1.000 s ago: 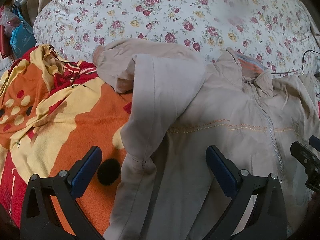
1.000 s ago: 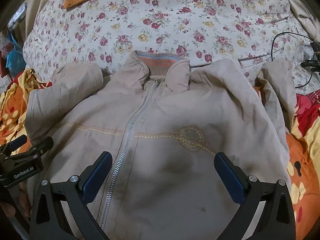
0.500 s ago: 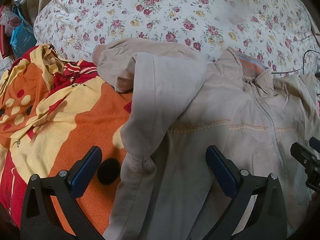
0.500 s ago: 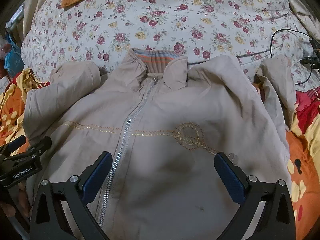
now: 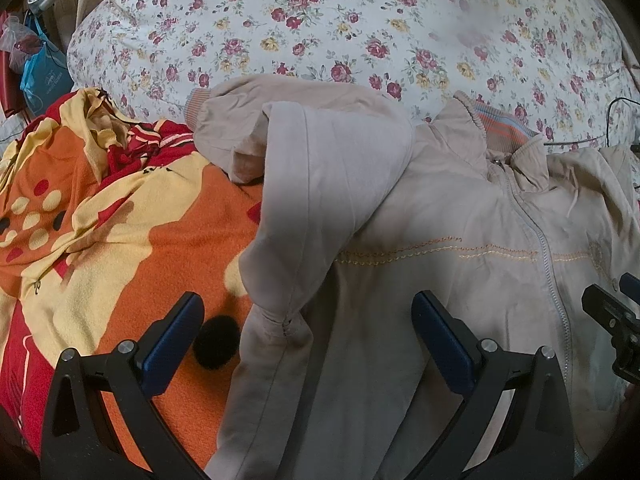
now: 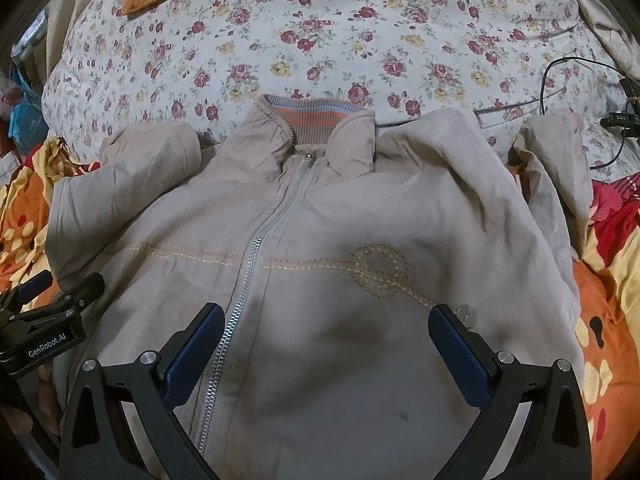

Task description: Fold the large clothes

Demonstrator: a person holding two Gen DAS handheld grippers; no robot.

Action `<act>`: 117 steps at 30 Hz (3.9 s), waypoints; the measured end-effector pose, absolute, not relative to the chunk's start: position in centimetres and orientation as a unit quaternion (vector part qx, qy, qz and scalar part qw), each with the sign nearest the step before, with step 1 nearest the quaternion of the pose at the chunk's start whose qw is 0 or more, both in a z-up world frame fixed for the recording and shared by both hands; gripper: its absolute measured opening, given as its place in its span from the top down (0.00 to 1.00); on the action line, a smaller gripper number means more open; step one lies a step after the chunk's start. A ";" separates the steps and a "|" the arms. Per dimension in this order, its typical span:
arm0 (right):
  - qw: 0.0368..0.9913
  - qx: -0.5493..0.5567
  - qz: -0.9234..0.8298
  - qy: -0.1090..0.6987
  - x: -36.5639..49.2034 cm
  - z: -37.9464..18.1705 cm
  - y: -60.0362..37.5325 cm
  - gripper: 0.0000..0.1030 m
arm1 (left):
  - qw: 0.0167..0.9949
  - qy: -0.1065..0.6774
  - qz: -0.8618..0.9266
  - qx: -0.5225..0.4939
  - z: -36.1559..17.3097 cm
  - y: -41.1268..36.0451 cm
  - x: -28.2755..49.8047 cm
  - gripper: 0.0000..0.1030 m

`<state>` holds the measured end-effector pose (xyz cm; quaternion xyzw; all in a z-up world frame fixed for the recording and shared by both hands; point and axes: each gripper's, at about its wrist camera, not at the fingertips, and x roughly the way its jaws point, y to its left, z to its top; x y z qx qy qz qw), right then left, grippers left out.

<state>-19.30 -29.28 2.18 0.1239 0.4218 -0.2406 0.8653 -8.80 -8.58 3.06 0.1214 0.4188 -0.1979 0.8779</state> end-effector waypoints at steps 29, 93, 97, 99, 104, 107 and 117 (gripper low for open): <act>0.861 0.122 -0.238 0.433 -19.1 1.9 -29.1 0.01 | 0.877 0.420 -0.197 0.123 2.7 -8.4 -8.8 0.00; 0.813 0.166 -0.373 0.416 -23.7 5.2 -39.5 0.01 | 0.869 0.437 -0.194 0.129 2.2 -9.2 -8.6 0.00; 0.841 0.169 -0.295 0.422 -22.7 6.6 -34.2 0.01 | 0.872 0.431 -0.195 0.128 2.7 -9.0 -8.8 0.00; 0.846 0.175 -0.262 0.429 -22.4 6.3 -32.5 0.01 | 0.874 0.427 -0.196 0.127 2.9 -8.9 -8.9 0.00; 0.866 0.143 -0.219 0.427 -20.8 3.9 -28.1 0.04 | 0.873 0.427 -0.194 0.131 2.8 -9.0 -9.0 0.00; 0.876 0.135 -0.194 0.419 -19.7 2.6 -27.6 0.04 | 0.873 0.428 -0.193 0.131 2.7 -9.1 -8.9 0.00; 0.863 0.090 -0.207 0.452 -18.2 0.8 -26.4 0.03 | 0.870 0.434 -0.194 0.126 2.5 -9.0 -8.7 0.00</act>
